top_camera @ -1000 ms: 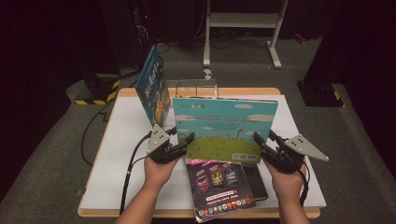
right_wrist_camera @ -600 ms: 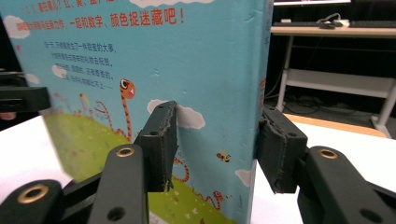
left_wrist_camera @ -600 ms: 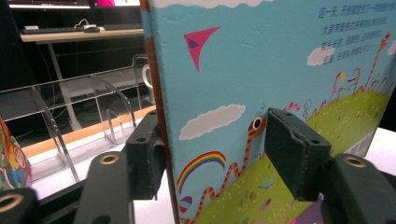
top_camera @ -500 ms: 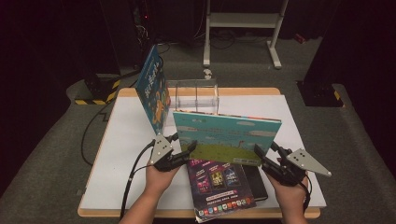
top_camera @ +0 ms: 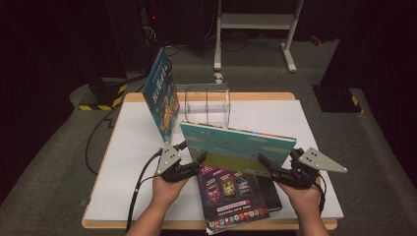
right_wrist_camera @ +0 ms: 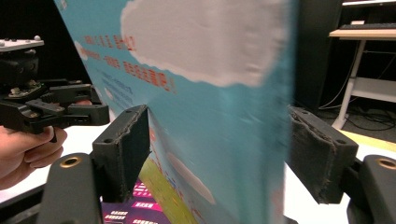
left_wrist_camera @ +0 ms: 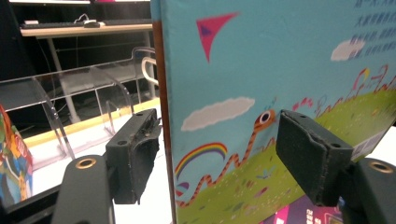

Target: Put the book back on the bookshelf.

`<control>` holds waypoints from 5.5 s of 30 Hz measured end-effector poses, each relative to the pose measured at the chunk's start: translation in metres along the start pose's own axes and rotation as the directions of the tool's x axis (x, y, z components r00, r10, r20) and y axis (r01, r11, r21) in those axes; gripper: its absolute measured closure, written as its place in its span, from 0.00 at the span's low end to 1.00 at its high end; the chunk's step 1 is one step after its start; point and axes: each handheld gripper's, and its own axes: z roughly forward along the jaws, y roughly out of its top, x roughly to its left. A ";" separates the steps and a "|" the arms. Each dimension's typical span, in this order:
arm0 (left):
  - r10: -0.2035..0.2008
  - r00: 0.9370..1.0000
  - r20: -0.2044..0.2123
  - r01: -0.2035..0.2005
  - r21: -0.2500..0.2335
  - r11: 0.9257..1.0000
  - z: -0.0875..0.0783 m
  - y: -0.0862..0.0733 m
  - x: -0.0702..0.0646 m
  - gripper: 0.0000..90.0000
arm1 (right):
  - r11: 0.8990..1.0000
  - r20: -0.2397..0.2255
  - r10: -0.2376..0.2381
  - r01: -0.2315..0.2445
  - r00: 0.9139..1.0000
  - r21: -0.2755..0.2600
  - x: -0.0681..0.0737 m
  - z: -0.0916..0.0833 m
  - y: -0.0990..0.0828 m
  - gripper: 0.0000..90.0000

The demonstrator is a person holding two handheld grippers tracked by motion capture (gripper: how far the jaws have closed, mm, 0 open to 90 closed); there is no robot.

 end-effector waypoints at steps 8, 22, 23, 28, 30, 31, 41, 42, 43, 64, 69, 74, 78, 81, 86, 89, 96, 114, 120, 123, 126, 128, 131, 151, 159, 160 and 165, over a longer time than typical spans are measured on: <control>-0.031 0.998 -0.058 0.032 0.017 0.999 -0.022 -0.013 0.021 0.35 | 0.998 -0.127 -0.046 0.050 0.991 0.024 0.008 -0.007 0.000 0.87; -0.096 0.984 -0.147 0.107 0.070 0.992 -0.061 -0.051 0.052 0.36 | 0.999 0.011 -0.046 0.046 0.999 -0.002 0.036 0.021 0.003 0.88; -0.100 0.984 -0.149 0.112 0.069 0.991 -0.062 -0.051 0.053 0.37 | 0.999 0.017 -0.044 0.044 0.999 -0.002 0.038 0.024 0.004 0.88; -0.112 0.983 -0.149 0.122 0.061 0.991 -0.066 -0.052 0.055 0.37 | 0.999 0.046 -0.053 0.053 0.998 -0.002 0.048 0.046 0.007 0.88; -0.118 0.982 -0.147 0.127 0.057 0.990 -0.067 -0.052 0.057 0.37 | 0.998 0.059 -0.056 0.056 0.997 0.003 0.052 0.055 0.009 0.88; -0.121 0.982 -0.147 0.130 0.054 0.990 -0.067 -0.051 0.057 0.37 | 0.998 0.063 -0.060 0.060 0.996 0.004 0.054 0.058 0.009 0.88; -0.133 0.981 -0.138 0.141 0.046 0.989 -0.069 -0.049 0.057 0.37 | 0.994 0.087 -0.112 0.110 0.990 0.026 0.071 0.082 0.009 0.88; -0.132 0.982 -0.136 0.139 0.044 0.989 -0.070 -0.048 0.057 0.37 | 0.993 0.086 -0.119 0.117 0.989 0.028 0.073 0.082 0.009 0.88; -0.127 0.983 -0.130 0.133 0.041 0.990 -0.070 -0.046 0.055 0.37 | 0.992 0.083 -0.123 0.121 0.989 0.030 0.074 0.082 0.010 0.88; -0.066 0.998 -0.019 0.067 0.005 0.998 -0.015 0.015 0.009 0.58 | 0.991 0.073 -0.126 0.121 0.989 0.063 0.106 0.083 0.008 0.88; -0.037 0.998 -0.048 0.038 0.025 0.999 0.002 0.023 0.007 0.60 | 0.991 0.064 -0.126 0.122 0.990 0.059 0.109 0.083 0.007 0.87; -0.045 0.997 -0.056 0.047 0.028 0.999 0.004 0.023 0.009 0.59 | 0.993 0.044 -0.110 0.108 0.993 0.052 0.108 0.083 0.006 0.85; -0.052 0.997 -0.063 0.054 0.029 0.998 0.002 0.022 0.010 0.59 | 0.997 -0.072 -0.061 0.064 0.996 0.048 0.098 0.072 0.002 0.72; -0.053 0.996 -0.066 0.055 0.027 0.998 0.003 0.021 0.011 0.59 | 0.998 -0.137 -0.033 0.039 0.990 0.040 0.091 0.057 -0.005 0.71; -0.057 0.996 -0.070 0.060 0.035 0.998 0.006 0.020 0.013 0.58 | 0.998 -0.183 -0.022 0.032 0.983 0.053 0.086 0.045 -0.010 0.81; -0.058 0.997 -0.054 0.060 0.047 0.997 0.008 0.020 0.014 0.58 | 0.996 -0.207 -0.054 0.068 0.977 0.060 0.092 0.046 -0.012 0.80; -0.061 0.998 0.013 0.060 0.025 0.998 -0.016 0.022 0.010 0.44 | 0.996 -0.223 -0.043 0.059 0.974 0.063 0.105 0.048 -0.021 0.79; -0.128 0.972 0.196 0.133 -0.014 0.991 -0.049 0.045 -0.053 0.17 | 0.998 -0.210 -0.050 0.059 0.976 0.038 0.123 0.047 -0.036 0.77; -0.127 0.983 0.135 0.126 0.018 0.992 -0.049 0.038 -0.049 0.16 | 0.998 -0.246 -0.047 0.058 0.968 0.039 0.128 0.050 -0.041 0.75; -0.127 0.983 0.135 0.126 0.018 0.992 -0.053 0.038 -0.045 0.16 | 0.996 -0.270 -0.044 0.065 0.962 0.066 0.126 0.048 -0.042 0.71; -0.117 0.983 0.138 0.115 0.022 0.993 -0.053 0.038 -0.045 0.16 | 0.996 -0.281 -0.051 0.071 0.958 0.061 0.118 0.034 -0.047 0.66; -0.108 0.985 0.133 0.106 0.021 0.994 -0.054 0.038 -0.046 0.17 | 0.996 -0.247 -0.050 0.068 0.968 0.064 0.109 0.024 -0.050 0.65; -0.093 0.987 0.129 0.090 0.024 0.996 -0.056 0.039 -0.045 0.18 | 0.995 -0.140 -0.057 0.067 0.989 0.069 0.087 0.015 -0.048 0.66; -0.058 0.996 0.063 0.051 0.105 0.993 -0.084 0.041 -0.030 0.41 | 0.991 0.094 0.106 -0.112 0.990 0.068 0.007 0.002 -0.074 0.66; -0.040 0.998 0.046 0.035 0.106 0.994 -0.089 0.042 -0.026 0.46 | 0.990 0.091 0.108 -0.115 0.990 0.077 0.008 0.004 -0.076 0.66; -0.039 0.998 0.046 0.034 0.105 0.994 -0.090 0.042 -0.026 0.47 | 0.990 0.090 0.108 -0.115 0.990 0.078 0.008 0.004 -0.076 0.66; -0.030 0.999 0.040 0.026 0.099 0.995 -0.093 0.042 -0.025 0.50 | 0.990 0.092 0.113 -0.121 0.989 0.079 0.007 0.004 -0.077 0.66</control>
